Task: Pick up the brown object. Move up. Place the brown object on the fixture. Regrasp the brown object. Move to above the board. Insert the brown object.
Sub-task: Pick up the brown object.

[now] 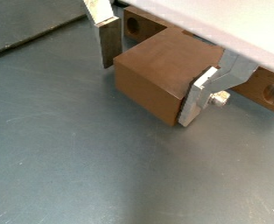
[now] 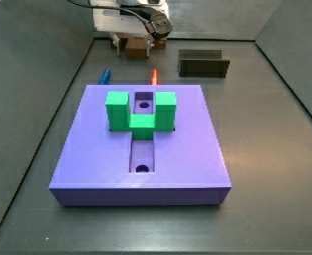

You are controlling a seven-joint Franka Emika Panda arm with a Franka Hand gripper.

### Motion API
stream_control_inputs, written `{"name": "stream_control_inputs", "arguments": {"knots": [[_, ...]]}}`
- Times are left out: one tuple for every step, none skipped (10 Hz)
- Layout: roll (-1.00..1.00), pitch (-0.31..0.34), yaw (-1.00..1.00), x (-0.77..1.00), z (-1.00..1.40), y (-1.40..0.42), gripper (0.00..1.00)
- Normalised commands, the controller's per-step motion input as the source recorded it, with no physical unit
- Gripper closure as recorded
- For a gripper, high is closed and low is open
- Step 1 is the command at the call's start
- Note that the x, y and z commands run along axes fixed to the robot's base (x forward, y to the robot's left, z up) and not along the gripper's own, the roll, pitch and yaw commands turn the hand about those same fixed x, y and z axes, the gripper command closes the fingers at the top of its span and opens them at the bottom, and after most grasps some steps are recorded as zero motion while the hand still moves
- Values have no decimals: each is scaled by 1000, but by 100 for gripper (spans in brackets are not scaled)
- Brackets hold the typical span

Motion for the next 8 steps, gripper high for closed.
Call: {"name": "stream_control_inputs", "arguments": {"knots": [[0,0,69,0,-74,0,0],[0,0,51,0,-31,0,0],[0,0,0,0,0,0,0],[0,0,0,0,0,0,100],[0,0,0,0,0,0,100],[0,0,0,0,0,0,100],[0,0,0,0,0,0,100],[0,0,0,0,0,0,100]]}}
